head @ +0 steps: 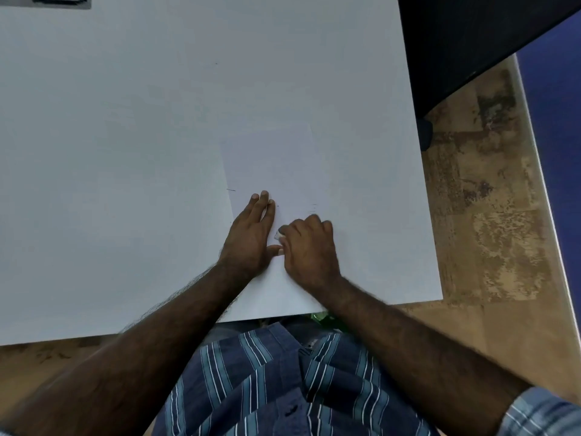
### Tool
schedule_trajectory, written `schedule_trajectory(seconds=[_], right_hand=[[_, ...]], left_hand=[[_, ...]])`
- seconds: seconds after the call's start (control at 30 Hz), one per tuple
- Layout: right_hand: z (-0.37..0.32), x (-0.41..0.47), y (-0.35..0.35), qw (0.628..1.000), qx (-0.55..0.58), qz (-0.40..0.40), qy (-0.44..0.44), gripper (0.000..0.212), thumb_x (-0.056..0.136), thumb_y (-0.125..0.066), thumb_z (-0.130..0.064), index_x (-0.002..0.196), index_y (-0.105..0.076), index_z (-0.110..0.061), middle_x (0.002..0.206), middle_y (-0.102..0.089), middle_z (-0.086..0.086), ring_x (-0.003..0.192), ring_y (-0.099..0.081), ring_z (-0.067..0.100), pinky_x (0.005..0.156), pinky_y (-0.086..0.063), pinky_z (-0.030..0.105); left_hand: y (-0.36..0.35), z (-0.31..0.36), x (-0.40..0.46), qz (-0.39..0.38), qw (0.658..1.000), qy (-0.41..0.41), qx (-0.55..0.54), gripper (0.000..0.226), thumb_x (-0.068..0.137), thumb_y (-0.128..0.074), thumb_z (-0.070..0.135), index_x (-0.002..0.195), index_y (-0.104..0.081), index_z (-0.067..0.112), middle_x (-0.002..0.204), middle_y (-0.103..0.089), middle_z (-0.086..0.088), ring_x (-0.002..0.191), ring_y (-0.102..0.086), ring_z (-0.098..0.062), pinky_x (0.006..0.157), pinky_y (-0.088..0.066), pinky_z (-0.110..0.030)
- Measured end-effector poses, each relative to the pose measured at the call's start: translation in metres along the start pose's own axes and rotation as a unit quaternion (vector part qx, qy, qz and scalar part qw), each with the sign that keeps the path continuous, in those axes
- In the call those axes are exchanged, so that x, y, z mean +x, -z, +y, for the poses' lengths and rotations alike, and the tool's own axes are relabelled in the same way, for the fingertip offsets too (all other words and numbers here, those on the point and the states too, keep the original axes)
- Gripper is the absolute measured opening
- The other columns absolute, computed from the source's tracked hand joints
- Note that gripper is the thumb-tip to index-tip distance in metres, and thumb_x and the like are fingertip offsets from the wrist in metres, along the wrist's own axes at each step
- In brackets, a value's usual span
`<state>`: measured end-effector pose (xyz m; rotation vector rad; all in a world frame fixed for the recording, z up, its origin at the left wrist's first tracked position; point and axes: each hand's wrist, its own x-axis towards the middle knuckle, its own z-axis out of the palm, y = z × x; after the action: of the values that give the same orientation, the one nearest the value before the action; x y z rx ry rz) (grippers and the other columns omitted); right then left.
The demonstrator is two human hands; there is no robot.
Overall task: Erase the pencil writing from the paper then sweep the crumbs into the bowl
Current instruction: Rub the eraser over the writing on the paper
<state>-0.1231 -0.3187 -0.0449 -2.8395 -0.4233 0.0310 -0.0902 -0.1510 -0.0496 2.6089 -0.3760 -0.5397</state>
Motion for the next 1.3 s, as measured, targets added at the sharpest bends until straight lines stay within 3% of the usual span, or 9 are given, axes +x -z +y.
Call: schedule_trajectory(seconds=[0.07,0.27,0.4,0.47,0.6,0.83,1.0,1.13,1.3], right_hand=[[0.012,0.021,0.001,1.000,-0.018,0.017,-0.018,0.018,0.094,-0.067,-0.032,0.107,-0.075,-0.022,0.096,-0.070,-0.002,0.094,-0.058,0.028,0.080,-0.034,0.042],[0.019,0.060,0.003,0.991,-0.012,0.060,-0.116,0.007,0.093,-0.069,-0.019,0.095,-0.075,-0.019,0.087,-0.070,-0.001,0.087,-0.057,0.029,0.074,-0.031,0.040],[-0.004,0.023,0.000,0.999,0.008,0.011,-0.042,0.017,0.094,-0.072,-0.028,0.108,-0.076,-0.020,0.097,-0.072,-0.002,0.093,-0.058,0.025,0.079,-0.035,0.040],[-0.002,0.020,0.000,1.000,-0.001,0.004,-0.002,0.021,0.098,-0.062,-0.032,0.107,-0.076,-0.021,0.097,-0.072,-0.002,0.092,-0.058,0.025,0.079,-0.036,0.041],[0.027,0.060,0.003,0.997,-0.008,0.054,-0.060,0.011,0.096,-0.065,-0.025,0.096,-0.076,-0.023,0.089,-0.071,-0.004,0.089,-0.058,0.028,0.075,-0.032,0.040],[0.040,0.064,0.018,0.992,0.049,0.025,-0.110,0.011,0.096,-0.066,-0.027,0.095,-0.076,-0.022,0.095,-0.075,-0.007,0.092,-0.060,0.026,0.078,-0.040,0.040],[0.050,0.011,0.019,0.995,0.014,0.029,-0.091,0.011,0.097,-0.063,-0.027,0.096,-0.073,-0.025,0.091,-0.069,-0.008,0.090,-0.054,0.024,0.076,-0.034,0.040],[0.057,0.004,0.011,0.995,0.010,0.033,-0.096,0.009,0.094,-0.063,-0.025,0.095,-0.072,-0.024,0.089,-0.067,-0.008,0.088,-0.053,0.026,0.075,-0.033,0.039],[0.054,0.004,0.011,0.992,0.038,0.031,-0.115,0.015,0.097,-0.060,-0.027,0.101,-0.075,-0.025,0.095,-0.071,-0.008,0.090,-0.055,0.024,0.076,-0.039,0.040]], left_hand=[[0.000,-0.001,0.000,-0.002,1.000,-0.003,0.009,0.103,0.088,-0.071,0.052,0.161,-0.016,0.004,0.170,-0.003,-0.015,0.158,-0.003,-0.032,0.128,-0.013,-0.043],[0.000,0.000,0.000,-0.017,1.000,0.006,0.017,0.103,0.092,-0.065,0.055,0.163,-0.006,0.009,0.170,0.007,-0.010,0.158,0.006,-0.027,0.128,-0.007,-0.039],[0.000,0.001,-0.001,0.008,1.000,-0.003,0.000,0.099,0.088,-0.074,0.045,0.160,-0.019,0.003,0.169,-0.006,-0.015,0.157,-0.005,-0.033,0.126,-0.019,-0.049],[0.000,0.000,-0.001,0.006,1.000,-0.002,0.001,0.099,0.088,-0.074,0.046,0.159,-0.021,0.002,0.169,-0.009,-0.017,0.157,-0.007,-0.035,0.126,-0.020,-0.050],[0.000,0.000,0.002,-0.016,1.000,0.008,0.020,0.105,0.088,-0.056,0.066,0.163,-0.010,0.008,0.171,0.003,-0.011,0.158,0.003,-0.028,0.127,-0.008,-0.039],[0.003,0.000,0.002,-0.023,0.999,0.006,0.047,0.105,0.089,-0.071,0.053,0.163,-0.012,0.007,0.171,0.001,-0.011,0.158,0.001,-0.029,0.128,-0.015,-0.043],[0.013,0.004,0.005,-0.055,0.996,0.016,0.068,0.107,0.089,-0.069,0.056,0.163,-0.008,0.010,0.171,0.004,-0.009,0.158,0.003,-0.027,0.127,-0.017,-0.045],[0.017,0.009,0.010,-0.035,0.997,0.006,0.072,0.105,0.089,-0.070,0.055,0.163,-0.012,0.009,0.171,-0.002,-0.011,0.158,-0.001,-0.029,0.126,-0.021,-0.047],[0.013,0.024,0.019,-0.062,0.997,-0.014,0.043,0.111,0.086,-0.071,0.057,0.164,0.000,0.023,0.170,0.016,-0.007,0.157,0.013,-0.025,0.126,-0.012,-0.041]])
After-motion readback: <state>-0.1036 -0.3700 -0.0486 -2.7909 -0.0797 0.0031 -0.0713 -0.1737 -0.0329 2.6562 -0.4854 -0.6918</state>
